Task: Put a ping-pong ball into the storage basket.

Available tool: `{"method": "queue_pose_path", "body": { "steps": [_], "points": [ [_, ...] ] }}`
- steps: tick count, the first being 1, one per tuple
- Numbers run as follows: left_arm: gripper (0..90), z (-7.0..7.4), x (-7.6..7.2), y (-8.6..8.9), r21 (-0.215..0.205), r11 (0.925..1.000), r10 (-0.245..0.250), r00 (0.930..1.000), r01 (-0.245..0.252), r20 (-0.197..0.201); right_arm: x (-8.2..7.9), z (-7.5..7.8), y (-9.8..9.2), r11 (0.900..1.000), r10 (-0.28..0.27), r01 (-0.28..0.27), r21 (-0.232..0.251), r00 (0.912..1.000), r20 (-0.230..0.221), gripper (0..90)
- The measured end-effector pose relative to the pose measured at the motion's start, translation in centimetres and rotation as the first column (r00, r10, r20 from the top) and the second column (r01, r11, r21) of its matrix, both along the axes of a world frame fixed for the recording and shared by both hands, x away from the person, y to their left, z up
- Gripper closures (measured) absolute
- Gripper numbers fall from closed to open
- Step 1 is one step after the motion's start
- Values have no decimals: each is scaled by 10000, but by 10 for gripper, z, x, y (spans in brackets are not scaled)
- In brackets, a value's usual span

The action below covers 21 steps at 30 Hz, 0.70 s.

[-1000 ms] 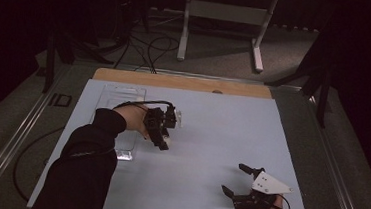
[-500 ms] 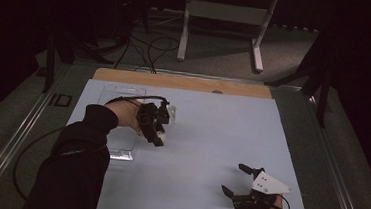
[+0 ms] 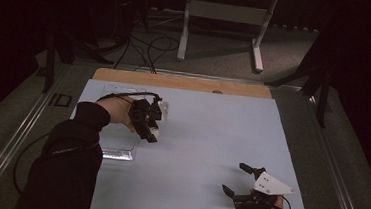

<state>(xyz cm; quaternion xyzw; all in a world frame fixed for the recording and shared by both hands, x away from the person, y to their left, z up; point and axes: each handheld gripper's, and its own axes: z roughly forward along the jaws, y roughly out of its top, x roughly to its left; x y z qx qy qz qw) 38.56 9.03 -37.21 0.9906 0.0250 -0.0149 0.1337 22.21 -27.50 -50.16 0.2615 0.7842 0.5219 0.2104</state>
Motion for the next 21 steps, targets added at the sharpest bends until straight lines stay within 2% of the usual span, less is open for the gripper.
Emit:
{"method": "queue_pose_path", "body": {
  "steps": [16, 21],
  "points": [
    [519, 11, 2, 25, -144, 9987, 493, 9979, -487, 418, 1, -1, 2, 9999, 12, -13, -101, 9999, -121, 87],
    [519, 14, 3, 34, -320, 9969, 731, 9958, -714, 545, 1, -2, 2, 9999, 28, -30, -143, 9999, -147, 87]
  ]
}}
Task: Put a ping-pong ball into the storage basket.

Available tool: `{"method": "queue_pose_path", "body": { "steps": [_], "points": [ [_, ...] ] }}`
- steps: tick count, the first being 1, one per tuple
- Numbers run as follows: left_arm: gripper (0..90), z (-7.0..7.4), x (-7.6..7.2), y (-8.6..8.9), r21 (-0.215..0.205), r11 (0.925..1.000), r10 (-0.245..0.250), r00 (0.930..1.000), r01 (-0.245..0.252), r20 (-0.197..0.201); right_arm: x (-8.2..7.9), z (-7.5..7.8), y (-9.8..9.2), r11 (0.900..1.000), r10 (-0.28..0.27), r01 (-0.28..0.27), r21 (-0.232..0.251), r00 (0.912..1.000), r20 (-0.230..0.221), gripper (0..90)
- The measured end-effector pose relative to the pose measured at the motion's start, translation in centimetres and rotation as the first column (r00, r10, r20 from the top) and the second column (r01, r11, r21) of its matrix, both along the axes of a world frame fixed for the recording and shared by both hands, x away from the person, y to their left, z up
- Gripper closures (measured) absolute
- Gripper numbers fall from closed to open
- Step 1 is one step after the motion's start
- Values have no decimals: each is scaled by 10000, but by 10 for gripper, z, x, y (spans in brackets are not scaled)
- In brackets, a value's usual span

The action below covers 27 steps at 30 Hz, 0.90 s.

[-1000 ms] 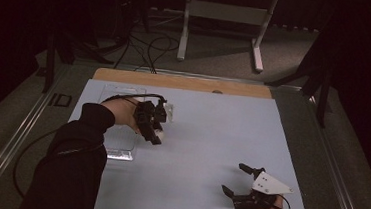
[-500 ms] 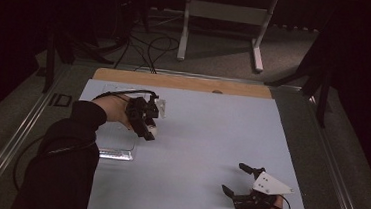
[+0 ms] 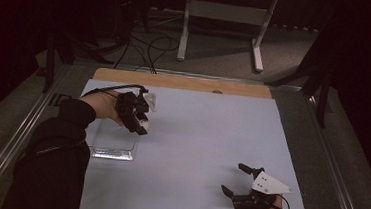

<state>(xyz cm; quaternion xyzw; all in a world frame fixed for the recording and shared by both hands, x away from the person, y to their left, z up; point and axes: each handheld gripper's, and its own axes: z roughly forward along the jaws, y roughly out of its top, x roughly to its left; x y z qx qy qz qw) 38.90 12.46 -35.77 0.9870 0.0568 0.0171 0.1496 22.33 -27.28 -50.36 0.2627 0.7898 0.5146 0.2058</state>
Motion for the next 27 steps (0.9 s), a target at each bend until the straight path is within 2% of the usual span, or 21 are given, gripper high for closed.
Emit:
{"method": "queue_pose_path", "body": {
  "steps": [16, 27],
  "points": [
    [520, 0, 8, 28, -335, 9972, 680, 9975, -673, 193, 0, 0, 0, 10000, 7, -7, -49, 10000, 47, 87],
    [519, -9, 10, 41, -454, 9950, 907, 9955, -894, 289, 0, 0, 0, 10000, 4, -4, -81, 10000, 44, 87]
  ]
}}
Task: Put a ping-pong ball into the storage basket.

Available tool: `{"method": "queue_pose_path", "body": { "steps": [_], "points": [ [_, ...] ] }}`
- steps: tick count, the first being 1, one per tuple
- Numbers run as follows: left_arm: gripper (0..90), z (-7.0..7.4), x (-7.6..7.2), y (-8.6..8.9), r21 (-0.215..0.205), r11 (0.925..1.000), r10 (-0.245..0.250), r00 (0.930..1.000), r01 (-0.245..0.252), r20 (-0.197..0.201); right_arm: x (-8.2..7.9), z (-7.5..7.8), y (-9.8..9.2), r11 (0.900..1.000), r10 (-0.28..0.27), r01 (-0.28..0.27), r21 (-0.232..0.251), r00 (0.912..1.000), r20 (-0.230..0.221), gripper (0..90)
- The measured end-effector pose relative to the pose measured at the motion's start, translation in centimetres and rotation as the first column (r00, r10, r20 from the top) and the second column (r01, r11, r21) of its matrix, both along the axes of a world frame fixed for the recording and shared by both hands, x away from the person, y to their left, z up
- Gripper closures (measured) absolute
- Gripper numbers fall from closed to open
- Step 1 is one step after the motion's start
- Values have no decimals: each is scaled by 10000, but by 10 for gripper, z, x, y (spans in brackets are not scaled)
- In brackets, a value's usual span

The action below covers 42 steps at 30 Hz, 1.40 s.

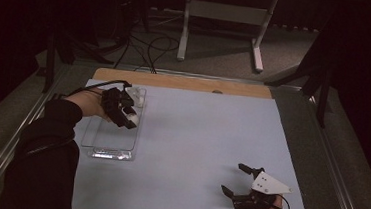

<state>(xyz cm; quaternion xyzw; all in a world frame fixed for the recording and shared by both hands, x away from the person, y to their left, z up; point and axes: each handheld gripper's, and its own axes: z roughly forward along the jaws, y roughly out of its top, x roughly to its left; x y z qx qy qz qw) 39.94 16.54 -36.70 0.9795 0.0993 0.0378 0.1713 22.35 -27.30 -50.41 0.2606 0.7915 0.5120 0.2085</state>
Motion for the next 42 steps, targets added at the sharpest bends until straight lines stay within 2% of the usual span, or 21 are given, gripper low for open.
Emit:
{"method": "queue_pose_path", "body": {
  "steps": [17, 19, 33, 42],
  "points": [
    [519, -25, 2, 6, 113, 9999, -7, 10000, 8, -91, 0, 0, 0, 10000, -15, 15, -34, 10000, -16, 87],
    [519, -28, 1, 6, 76, 9999, -134, 9999, 135, -34, 0, 0, 0, 10000, -21, 21, -32, 10000, -42, 87],
    [518, -49, 4, 7, 318, 9995, 23, 9991, -10, -412, 0, 0, -1, 10000, -46, 46, -25, 10000, -41, 88],
    [517, -56, 4, 8, 393, 9992, 37, 9994, -23, -354, 0, 0, -1, 10000, -39, 39, -72, 10000, -12, 87]
  ]
}}
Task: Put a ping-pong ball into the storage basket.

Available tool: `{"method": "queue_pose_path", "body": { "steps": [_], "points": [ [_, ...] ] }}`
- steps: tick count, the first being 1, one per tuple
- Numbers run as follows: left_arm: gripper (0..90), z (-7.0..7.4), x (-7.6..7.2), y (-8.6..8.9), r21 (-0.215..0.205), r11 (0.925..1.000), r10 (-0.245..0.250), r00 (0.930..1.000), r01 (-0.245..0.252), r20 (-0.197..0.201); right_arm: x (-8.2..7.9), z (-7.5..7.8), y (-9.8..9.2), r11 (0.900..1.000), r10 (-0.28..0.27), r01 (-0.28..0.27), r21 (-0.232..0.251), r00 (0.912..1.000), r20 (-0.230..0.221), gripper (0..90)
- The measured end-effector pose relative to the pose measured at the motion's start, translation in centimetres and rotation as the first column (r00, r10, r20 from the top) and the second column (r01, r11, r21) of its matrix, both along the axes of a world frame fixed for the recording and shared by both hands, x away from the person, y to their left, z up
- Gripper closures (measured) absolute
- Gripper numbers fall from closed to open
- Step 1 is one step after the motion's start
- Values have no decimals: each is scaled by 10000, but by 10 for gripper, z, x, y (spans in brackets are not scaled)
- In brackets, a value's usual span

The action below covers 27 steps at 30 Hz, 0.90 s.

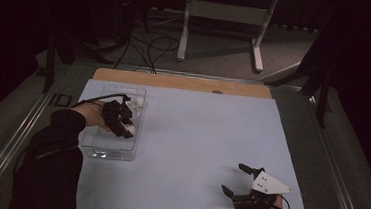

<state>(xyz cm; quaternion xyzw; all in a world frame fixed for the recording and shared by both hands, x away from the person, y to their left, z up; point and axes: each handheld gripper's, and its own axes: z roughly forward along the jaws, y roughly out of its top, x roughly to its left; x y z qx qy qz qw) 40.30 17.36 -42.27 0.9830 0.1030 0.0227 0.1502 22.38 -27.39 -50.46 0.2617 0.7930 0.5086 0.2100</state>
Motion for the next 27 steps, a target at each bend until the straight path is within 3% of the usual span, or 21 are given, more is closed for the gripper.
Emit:
{"method": "queue_pose_path", "body": {
  "steps": [10, 13, 22, 27],
  "points": [
    [517, -6, -2, -2, 63, 9999, -150, 9998, 150, -106, 0, 0, 0, 10000, -19, 19, 33, 10000, 3, 87],
    [516, -6, -2, -2, 9, 9999, -130, 9999, 130, 36, 0, 0, 0, 10000, -19, 19, 6, 10000, -9, 87],
    [515, -6, 0, -4, 62, 10000, -21, 9996, 19, 269, 0, 0, 0, 10000, -45, 45, 33, 10000, -15, 88],
    [480, -5, 0, -2, -14, 9997, 236, 9996, -236, 148, 0, 0, -1, 10000, -39, 39, 52, 10000, -6, 87]
  ]
}}
